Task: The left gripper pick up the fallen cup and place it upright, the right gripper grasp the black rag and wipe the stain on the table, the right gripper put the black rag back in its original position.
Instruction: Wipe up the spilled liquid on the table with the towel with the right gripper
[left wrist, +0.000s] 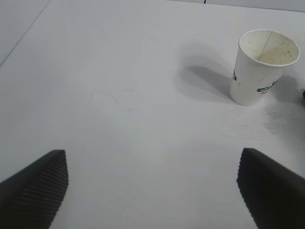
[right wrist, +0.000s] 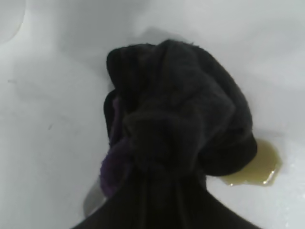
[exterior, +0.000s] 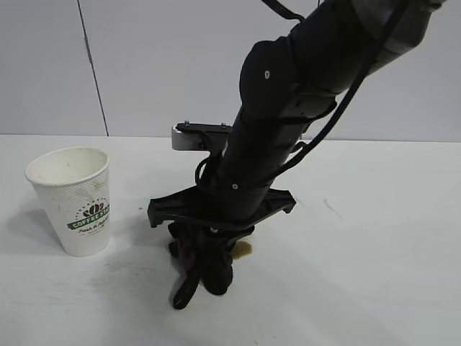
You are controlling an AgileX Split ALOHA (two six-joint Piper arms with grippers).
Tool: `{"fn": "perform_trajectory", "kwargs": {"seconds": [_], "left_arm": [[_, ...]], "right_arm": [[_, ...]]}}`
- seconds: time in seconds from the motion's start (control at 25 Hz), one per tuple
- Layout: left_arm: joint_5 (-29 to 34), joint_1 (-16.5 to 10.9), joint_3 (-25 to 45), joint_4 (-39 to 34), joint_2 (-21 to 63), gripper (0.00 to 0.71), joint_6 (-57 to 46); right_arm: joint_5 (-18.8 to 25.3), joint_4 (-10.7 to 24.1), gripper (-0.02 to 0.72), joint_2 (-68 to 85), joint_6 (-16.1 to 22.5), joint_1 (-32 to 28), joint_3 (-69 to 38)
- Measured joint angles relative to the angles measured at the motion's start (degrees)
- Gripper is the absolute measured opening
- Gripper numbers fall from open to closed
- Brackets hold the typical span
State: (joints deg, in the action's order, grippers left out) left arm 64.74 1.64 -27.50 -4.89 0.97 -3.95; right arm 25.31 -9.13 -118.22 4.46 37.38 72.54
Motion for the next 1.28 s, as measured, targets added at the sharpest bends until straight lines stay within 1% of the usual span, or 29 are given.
{"fn": "perform_trajectory", "kwargs": {"seconds": [0.12, 0.2, 0.32, 0.44, 0.6, 0.68, 0.76, 0.84, 1.04, 1.08, 1.16, 1.28], "left_arm": [[0.0, 0.0, 0.0, 0.0, 0.0, 0.696, 0.0], [0.0, 0.0, 0.0, 0.0, 0.0, 0.696, 0.0], [0.0, 0.0, 0.0, 0.0, 0.0, 0.696, 0.0], [0.0, 0.0, 0.0, 0.0, 0.0, 0.696, 0.0], [0.0, 0.0, 0.0, 0.0, 0.0, 0.696, 0.0], [0.0, 0.0, 0.0, 0.0, 0.0, 0.696, 0.0], [0.0, 0.0, 0.0, 0.0, 0.0, 0.696, 0.0], [0.0, 0.0, 0.0, -0.02, 0.0, 0.696, 0.0], [0.0, 0.0, 0.0, -0.02, 0.0, 0.696, 0.0], [0.0, 0.0, 0.0, -0.02, 0.0, 0.696, 0.0], [0.0, 0.0, 0.0, -0.02, 0.0, 0.696, 0.0], [0.0, 0.0, 0.0, -0.02, 0.0, 0.696, 0.0]], "right_arm": [[1.02, 2.33, 0.043, 0.0, 2.07, -1.79, 0.19], [3.54, 4.55, 0.043, 0.0, 3.06, -3.61, 0.25], [8.51, 9.55, 0.043, 0.0, 4.46, -6.9, 0.25], [12.03, 13.54, 0.043, 0.14, 5.95, -9.98, 0.25], [15.14, 17.72, 0.043, 1.25, 6.3, -14.26, 0.51], [16.0, 19.65, 0.043, 1.74, 6.7, -16.5, 1.29], [16.76, 20.39, 0.043, 1.98, 7.82, -18.76, 2.07], [17.18, 20.12, 0.043, 2.02, 8.8, -20.75, 2.39], [16.57, 19.27, 0.043, 2.02, 9.24, -21.33, 2.45], [15.99, 19.19, 0.043, 2.02, 9.6, -21.33, 2.45], [13.65, 19.15, 0.043, 2.02, 11.48, -21.33, 2.45], [8.6, 19.15, 0.043, 1.91, 15.96, -21.33, 2.45]]}}
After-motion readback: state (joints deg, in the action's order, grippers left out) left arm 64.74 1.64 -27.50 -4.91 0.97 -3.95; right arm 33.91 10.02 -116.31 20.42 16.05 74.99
